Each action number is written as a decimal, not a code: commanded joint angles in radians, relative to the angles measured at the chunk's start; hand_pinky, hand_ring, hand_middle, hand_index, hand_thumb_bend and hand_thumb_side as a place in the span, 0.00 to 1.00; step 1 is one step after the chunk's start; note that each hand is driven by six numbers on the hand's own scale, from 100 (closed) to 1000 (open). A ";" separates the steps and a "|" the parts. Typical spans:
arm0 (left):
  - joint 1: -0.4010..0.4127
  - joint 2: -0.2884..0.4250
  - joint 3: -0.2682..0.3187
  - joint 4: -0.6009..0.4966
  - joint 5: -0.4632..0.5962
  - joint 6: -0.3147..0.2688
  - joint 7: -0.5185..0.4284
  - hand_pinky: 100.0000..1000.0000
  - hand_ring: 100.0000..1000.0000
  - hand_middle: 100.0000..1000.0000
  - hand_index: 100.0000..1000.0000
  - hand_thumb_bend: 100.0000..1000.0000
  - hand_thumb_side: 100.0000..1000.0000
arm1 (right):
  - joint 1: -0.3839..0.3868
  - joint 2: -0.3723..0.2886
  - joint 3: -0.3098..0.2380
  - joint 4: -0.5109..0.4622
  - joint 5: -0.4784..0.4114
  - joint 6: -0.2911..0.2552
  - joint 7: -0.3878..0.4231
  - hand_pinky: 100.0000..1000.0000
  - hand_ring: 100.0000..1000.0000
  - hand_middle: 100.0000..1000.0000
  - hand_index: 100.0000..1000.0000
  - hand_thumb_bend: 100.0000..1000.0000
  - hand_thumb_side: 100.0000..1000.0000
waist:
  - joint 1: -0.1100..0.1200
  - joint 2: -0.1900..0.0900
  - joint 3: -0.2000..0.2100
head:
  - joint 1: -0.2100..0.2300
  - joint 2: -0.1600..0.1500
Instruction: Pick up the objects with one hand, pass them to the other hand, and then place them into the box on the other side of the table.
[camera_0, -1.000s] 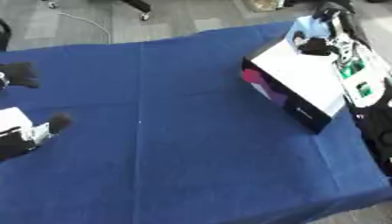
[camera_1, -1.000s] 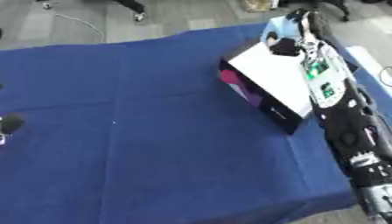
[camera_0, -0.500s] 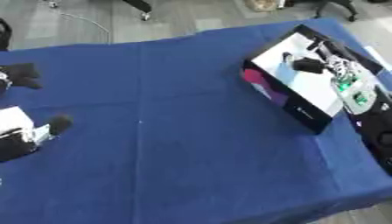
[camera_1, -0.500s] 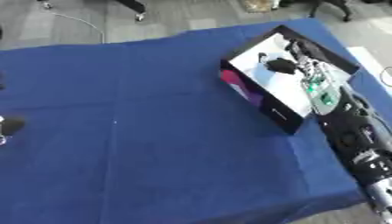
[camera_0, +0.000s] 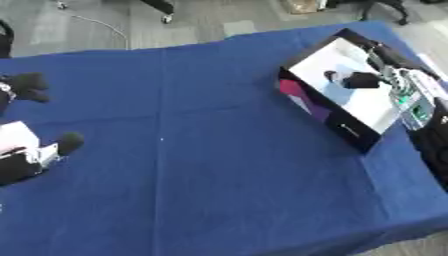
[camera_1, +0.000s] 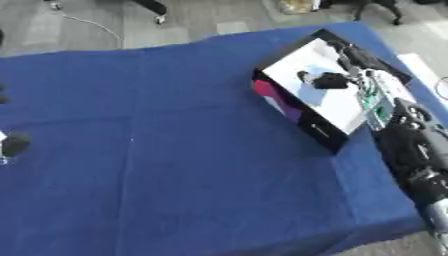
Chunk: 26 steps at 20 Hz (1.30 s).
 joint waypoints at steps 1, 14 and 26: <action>-0.005 0.008 0.011 -0.018 -0.007 0.001 0.000 0.83 0.57 0.60 0.78 0.80 0.56 | -0.015 -0.013 -0.033 -0.088 0.050 -0.041 -0.051 0.88 0.96 0.93 1.00 0.41 0.53 | -0.007 -0.023 -0.002 | 0.006 -0.002; -0.015 0.045 0.028 0.000 -0.073 0.016 -0.014 0.83 0.59 0.63 0.80 0.80 0.54 | 0.134 0.312 0.122 -0.839 -0.137 -0.143 -0.088 0.84 0.89 0.80 1.00 0.10 0.21 | 0.002 -0.021 -0.011 | 0.069 -0.002; -0.078 0.449 0.020 0.008 -0.251 0.024 -0.178 0.80 0.66 0.69 0.85 0.76 0.43 | 0.159 0.401 0.368 -0.990 -0.390 -0.321 0.165 0.84 0.88 0.79 1.00 0.00 0.19 | 0.029 -0.027 -0.028 | 0.307 -0.002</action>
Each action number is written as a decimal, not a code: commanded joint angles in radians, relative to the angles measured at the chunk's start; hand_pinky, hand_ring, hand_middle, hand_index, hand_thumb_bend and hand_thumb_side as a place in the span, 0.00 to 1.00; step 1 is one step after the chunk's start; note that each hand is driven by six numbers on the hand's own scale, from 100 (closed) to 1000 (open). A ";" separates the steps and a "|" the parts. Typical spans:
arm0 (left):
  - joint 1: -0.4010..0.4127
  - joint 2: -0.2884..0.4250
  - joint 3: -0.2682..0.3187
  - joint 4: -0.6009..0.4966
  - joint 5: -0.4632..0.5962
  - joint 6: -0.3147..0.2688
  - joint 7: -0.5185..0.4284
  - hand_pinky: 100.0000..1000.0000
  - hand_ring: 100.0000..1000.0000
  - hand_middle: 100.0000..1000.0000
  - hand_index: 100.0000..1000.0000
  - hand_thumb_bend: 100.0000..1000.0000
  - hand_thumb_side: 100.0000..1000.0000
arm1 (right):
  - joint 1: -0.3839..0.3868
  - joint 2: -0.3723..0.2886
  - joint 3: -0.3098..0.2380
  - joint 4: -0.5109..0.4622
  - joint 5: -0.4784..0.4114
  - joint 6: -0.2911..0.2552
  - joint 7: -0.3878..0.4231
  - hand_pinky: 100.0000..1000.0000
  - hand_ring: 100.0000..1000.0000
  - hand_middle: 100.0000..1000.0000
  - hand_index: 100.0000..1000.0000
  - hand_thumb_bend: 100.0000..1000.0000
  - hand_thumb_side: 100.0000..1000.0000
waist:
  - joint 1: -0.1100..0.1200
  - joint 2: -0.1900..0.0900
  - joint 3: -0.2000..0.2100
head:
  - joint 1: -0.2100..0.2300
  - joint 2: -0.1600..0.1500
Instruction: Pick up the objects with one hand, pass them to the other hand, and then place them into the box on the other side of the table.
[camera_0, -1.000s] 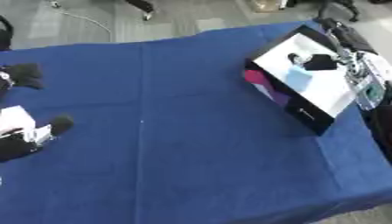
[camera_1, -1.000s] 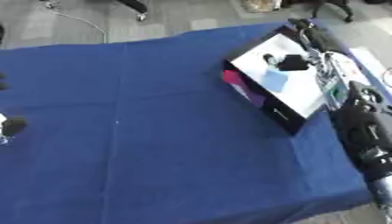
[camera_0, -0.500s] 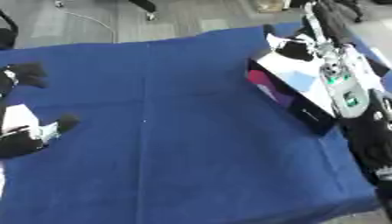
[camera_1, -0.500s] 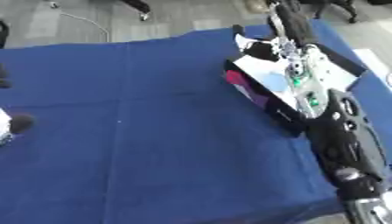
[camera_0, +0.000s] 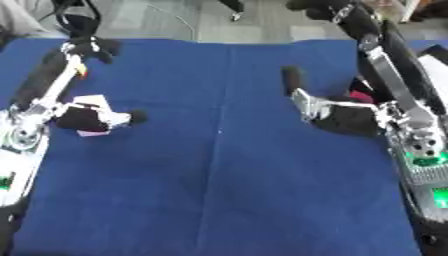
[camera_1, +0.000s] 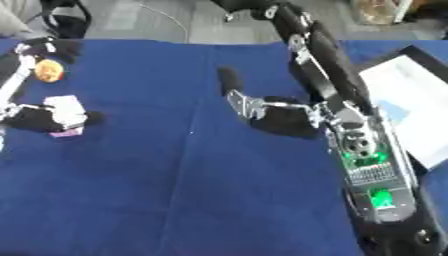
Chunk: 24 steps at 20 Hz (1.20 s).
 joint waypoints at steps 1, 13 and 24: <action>-0.026 0.152 -0.004 0.001 -0.032 -0.008 -0.051 0.80 0.66 0.70 0.85 0.76 0.41 | -0.015 -0.005 0.022 -0.026 -0.038 -0.015 0.045 0.84 0.88 0.79 1.00 0.00 0.20 | 0.015 -0.027 -0.003 | 0.017 -0.002; -0.145 0.429 -0.107 0.243 -0.115 -0.100 -0.427 0.78 0.73 0.73 0.87 0.74 0.24 | -0.005 -0.001 0.032 -0.001 -0.063 -0.013 0.081 0.84 0.88 0.78 1.00 0.00 0.22 | 0.033 -0.025 -0.026 | -0.024 -0.002; -0.280 0.303 -0.157 0.501 -0.179 -0.109 -0.540 0.79 0.70 0.70 0.84 0.71 0.23 | -0.003 0.007 0.035 0.008 -0.082 -0.015 0.095 0.84 0.88 0.78 1.00 0.00 0.24 | 0.027 -0.024 -0.035 | -0.063 -0.002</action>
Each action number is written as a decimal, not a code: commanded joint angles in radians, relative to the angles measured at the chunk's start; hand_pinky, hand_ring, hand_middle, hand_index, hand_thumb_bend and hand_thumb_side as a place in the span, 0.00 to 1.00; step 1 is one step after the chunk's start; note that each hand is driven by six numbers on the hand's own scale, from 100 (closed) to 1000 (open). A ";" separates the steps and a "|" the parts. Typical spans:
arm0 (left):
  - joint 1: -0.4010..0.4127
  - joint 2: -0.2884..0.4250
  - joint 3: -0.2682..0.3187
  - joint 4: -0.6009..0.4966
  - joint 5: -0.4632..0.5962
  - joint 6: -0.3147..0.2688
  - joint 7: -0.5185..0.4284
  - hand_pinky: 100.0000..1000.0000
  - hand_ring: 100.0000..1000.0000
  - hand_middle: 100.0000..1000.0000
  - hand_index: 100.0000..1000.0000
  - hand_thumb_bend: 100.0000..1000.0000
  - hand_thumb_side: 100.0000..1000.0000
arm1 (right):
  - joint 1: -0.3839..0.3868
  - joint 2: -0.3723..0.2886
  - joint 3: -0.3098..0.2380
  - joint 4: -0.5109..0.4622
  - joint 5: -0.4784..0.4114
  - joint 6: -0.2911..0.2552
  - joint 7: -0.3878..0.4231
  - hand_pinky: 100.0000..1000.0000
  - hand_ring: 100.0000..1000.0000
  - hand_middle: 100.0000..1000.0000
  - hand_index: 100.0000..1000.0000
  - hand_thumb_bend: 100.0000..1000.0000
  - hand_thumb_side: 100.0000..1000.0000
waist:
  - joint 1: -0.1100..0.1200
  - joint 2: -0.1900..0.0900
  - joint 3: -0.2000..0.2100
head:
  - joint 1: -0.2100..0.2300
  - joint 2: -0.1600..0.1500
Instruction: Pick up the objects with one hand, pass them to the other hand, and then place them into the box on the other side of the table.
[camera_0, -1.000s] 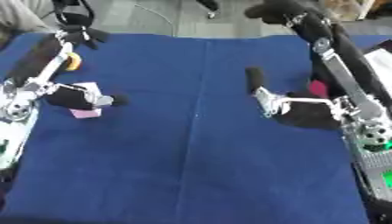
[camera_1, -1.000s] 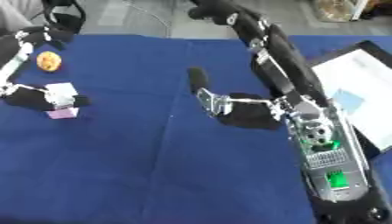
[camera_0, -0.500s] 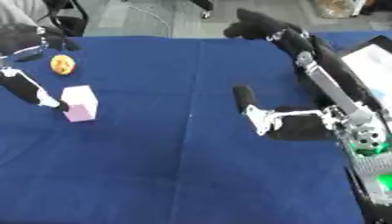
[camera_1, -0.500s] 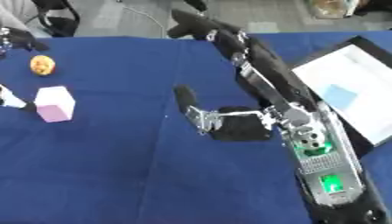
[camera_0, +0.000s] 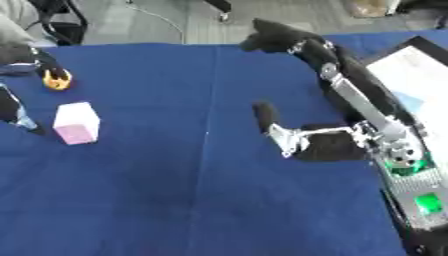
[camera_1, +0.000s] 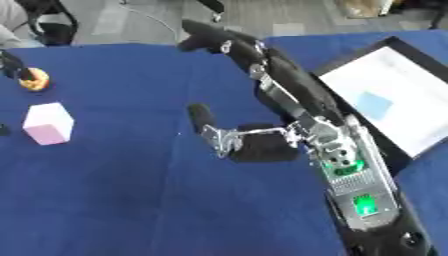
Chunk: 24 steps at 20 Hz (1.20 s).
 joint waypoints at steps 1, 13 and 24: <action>-0.038 -0.020 0.003 0.070 -0.024 0.001 -0.013 0.78 0.69 0.70 0.84 0.70 0.23 | -0.012 0.006 0.002 -0.006 -0.011 -0.003 0.008 0.84 0.88 0.78 1.00 0.00 0.24 | 0.006 -0.023 -0.003 | -0.011 -0.002; -0.093 -0.115 0.059 0.306 -0.134 0.048 0.116 0.77 0.65 0.66 0.81 0.68 0.24 | -0.016 0.010 -0.003 -0.011 -0.022 -0.001 0.014 0.84 0.88 0.78 1.00 0.00 0.24 | -0.005 -0.012 -0.013 | -0.030 -0.002; -0.089 -0.086 0.073 0.296 -0.068 0.047 0.127 0.73 0.49 0.46 0.63 0.49 0.17 | -0.017 0.006 -0.002 -0.010 -0.024 0.000 0.022 0.84 0.88 0.79 1.00 0.00 0.25 | -0.005 -0.015 -0.007 | -0.040 -0.002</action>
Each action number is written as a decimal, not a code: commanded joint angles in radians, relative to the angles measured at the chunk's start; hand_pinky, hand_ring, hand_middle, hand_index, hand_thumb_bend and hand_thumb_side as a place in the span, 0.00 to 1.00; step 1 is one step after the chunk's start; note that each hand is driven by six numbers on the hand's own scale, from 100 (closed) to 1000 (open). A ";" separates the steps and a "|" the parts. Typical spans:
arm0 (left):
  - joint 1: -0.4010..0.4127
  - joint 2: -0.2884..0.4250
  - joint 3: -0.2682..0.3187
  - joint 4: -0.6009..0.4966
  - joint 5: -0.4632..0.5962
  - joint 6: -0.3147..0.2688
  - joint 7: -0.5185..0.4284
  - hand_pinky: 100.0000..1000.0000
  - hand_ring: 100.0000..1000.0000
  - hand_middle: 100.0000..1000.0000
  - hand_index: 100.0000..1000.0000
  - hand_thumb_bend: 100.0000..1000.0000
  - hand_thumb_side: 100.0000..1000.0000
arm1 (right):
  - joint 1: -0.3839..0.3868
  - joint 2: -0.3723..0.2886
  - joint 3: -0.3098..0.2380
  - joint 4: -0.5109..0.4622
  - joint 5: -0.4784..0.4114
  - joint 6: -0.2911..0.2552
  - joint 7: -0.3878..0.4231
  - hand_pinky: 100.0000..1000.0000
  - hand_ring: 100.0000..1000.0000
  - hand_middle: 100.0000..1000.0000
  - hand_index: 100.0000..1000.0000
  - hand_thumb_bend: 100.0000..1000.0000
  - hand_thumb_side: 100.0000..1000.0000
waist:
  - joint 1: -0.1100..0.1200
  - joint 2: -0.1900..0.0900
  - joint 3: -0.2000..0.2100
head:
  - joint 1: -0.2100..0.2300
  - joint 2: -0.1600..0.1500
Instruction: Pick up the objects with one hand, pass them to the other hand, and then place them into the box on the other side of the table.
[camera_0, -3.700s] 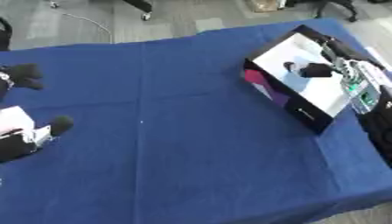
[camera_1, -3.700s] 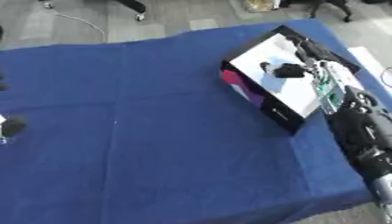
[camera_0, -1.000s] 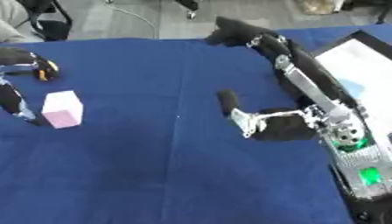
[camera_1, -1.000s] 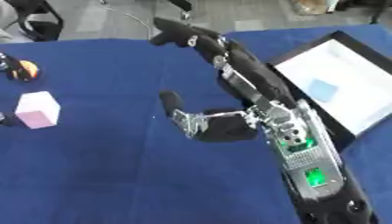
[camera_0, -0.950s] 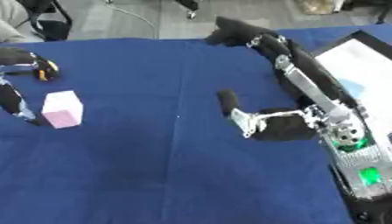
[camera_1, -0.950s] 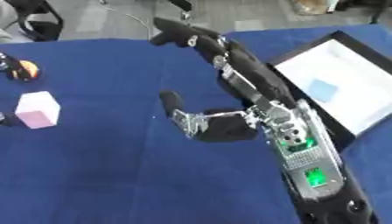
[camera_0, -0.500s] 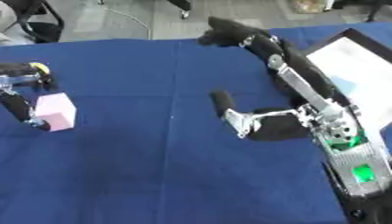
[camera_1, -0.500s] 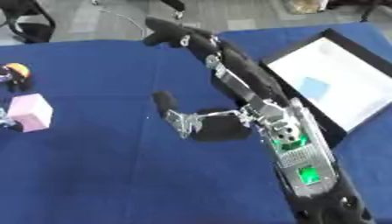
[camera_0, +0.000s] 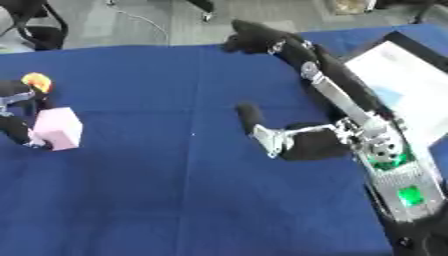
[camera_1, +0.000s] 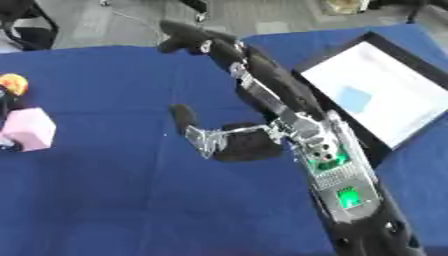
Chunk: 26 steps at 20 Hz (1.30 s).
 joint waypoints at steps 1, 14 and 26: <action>-0.016 0.059 0.015 -0.033 0.037 0.000 -0.009 0.72 0.48 0.45 0.62 0.49 0.17 | -0.017 -0.002 -0.001 -0.010 -0.006 -0.002 0.006 0.84 0.88 0.79 1.00 0.00 0.25 | -0.005 -0.017 0.003 | -0.004 -0.002; 0.093 0.032 0.079 -0.412 0.380 -0.008 0.171 0.71 0.38 0.33 0.46 0.49 0.15 | -0.038 -0.015 -0.005 -0.029 0.020 -0.001 0.003 0.84 0.89 0.80 1.00 0.07 0.21 | -0.014 -0.022 0.021 | -0.011 -0.002; 0.151 -0.333 0.067 -0.647 0.793 0.004 0.265 0.73 0.40 0.33 0.45 0.51 0.14 | -0.098 -0.031 -0.010 -0.041 0.142 -0.121 0.037 0.92 0.98 0.89 1.00 0.49 0.19 | -0.041 -0.023 0.035 | -0.041 -0.002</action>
